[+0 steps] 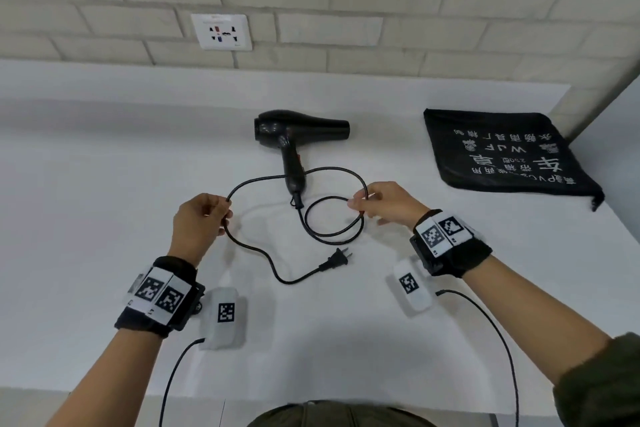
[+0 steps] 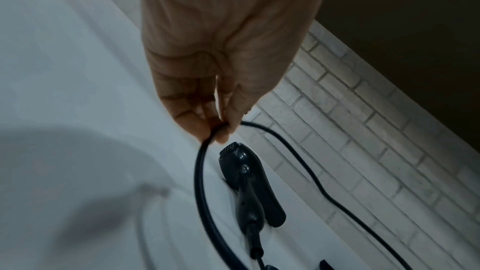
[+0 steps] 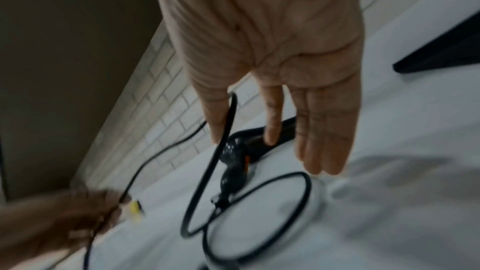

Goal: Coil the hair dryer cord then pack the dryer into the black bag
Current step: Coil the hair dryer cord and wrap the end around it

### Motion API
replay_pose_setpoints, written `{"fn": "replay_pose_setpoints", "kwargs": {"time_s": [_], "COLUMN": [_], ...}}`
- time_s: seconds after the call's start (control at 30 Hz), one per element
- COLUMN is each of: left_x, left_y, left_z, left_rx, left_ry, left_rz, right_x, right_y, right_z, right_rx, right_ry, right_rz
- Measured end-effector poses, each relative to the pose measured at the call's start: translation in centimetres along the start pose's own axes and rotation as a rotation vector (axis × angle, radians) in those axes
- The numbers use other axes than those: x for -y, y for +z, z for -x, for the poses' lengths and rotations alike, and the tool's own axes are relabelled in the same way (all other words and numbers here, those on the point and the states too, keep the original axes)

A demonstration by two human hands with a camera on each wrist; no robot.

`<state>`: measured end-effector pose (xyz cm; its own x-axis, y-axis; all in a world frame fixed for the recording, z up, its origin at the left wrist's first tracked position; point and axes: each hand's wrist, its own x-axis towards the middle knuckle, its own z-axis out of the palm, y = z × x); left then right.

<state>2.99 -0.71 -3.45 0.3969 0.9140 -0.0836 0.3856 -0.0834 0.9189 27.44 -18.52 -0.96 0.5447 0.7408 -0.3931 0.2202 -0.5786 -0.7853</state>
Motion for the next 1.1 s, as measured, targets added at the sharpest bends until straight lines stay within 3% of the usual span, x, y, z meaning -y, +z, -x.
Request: {"fn": "replay_pose_setpoints", "kwargs": {"time_s": [0.1, 0.2, 0.27, 0.33, 0.43, 0.53, 0.6, 0.77, 0.93, 1.1], "left_x": [-0.4, -0.5, -0.5, -1.0, -3.3, -5.9, -6.6, -5.3, -3.5, -3.0], "left_y": [0.2, 1.2, 1.9, 2.4, 3.1, 4.9, 6.4, 8.3, 9.5, 8.3], "left_z": [0.4, 1.1, 1.0, 0.7, 0.7, 2.3, 3.6, 5.4, 5.0, 3.9], "left_rx": [0.229, 0.452, 0.484, 0.418, 0.422, 0.544, 0.627, 0.476, 0.343, 0.193], "left_ry": [0.016, 0.024, 0.039, 0.093, 0.259, 0.454, 0.498, 0.587, 0.562, 0.649], "left_rz": [-0.126, -0.383, -0.605, -0.763, -0.598, -0.476, -0.494, -0.615, -0.438, -0.309], "right_x": [-1.5, -2.2, -2.1, -1.5, 0.3, 2.6, 3.9, 5.2, 5.8, 6.6], "right_y": [1.5, 2.5, 2.4, 2.2, 1.8, 1.3, 1.2, 1.9, 3.3, 2.2], "right_z": [-1.1, -2.1, -2.3, -1.9, -0.7, 0.5, 0.8, 0.7, 0.1, -1.4], "right_rx": [-0.069, -0.044, 0.026, 0.062, 0.070, 0.113, 0.141, 0.168, 0.203, 0.227], "right_ry": [0.097, 0.172, 0.194, 0.175, 0.056, -0.023, -0.023, 0.061, 0.168, 0.208], "right_rz": [0.171, 0.039, 0.012, -0.097, -0.266, -0.352, -0.387, -0.533, -0.738, -0.713]}}
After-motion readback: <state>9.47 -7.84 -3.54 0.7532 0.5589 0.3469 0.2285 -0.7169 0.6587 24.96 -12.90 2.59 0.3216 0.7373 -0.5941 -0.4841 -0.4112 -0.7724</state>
